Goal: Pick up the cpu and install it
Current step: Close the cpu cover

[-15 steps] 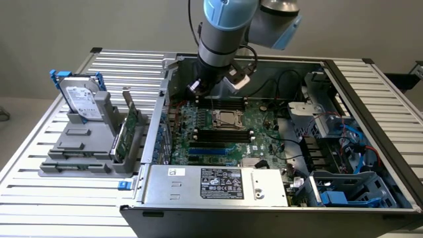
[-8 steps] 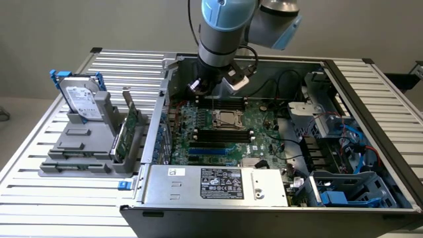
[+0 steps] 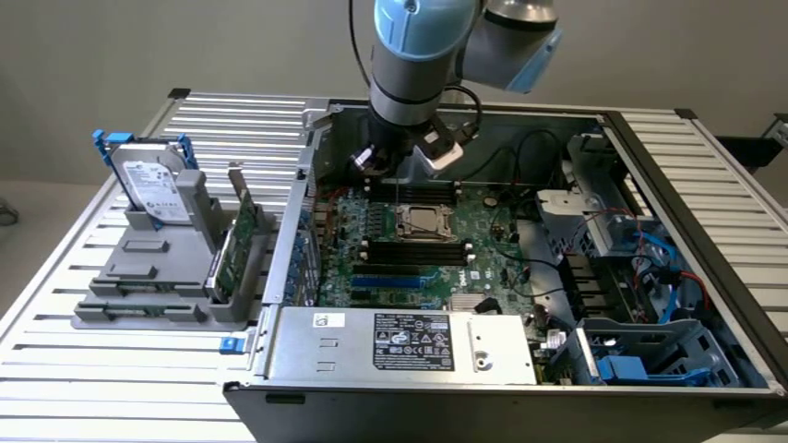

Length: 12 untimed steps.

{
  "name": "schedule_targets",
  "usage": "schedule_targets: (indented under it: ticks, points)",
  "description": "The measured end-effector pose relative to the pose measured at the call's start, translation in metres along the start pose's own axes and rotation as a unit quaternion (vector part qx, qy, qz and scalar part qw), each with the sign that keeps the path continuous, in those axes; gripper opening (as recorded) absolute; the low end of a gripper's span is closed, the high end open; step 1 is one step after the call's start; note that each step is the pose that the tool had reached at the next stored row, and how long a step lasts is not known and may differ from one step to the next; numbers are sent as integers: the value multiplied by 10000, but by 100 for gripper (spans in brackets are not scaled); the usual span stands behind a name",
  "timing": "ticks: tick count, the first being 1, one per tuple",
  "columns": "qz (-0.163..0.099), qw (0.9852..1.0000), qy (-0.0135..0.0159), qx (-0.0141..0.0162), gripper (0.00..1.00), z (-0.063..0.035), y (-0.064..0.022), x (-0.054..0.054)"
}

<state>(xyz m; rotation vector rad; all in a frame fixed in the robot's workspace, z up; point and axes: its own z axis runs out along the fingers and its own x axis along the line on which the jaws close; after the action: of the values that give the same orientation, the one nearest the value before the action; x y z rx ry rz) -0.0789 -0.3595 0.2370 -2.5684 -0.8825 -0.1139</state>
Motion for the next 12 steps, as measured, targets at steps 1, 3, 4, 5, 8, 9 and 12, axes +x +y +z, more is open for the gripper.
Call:
schedule_targets:
  ticks: [1, 3, 4, 5, 8, 9, 12]
  points:
    - [3, 10000, 11, 11, 11, -2, 4, 0]
    - [14, 10000, 32, 30, 11, -7, 16, -1]
    - [20, 10000, 40, 36, 11, -9, 22, -1]
    - [27, 10000, 47, 40, 11, -12, 29, -2]
    - [44, 10000, 66, 50, 11, -21, 51, -1]
    - [50, 9999, 72, 54, 11, -23, 59, -1]
    - [67, 9999, 93, 68, 11, -32, 81, 2]
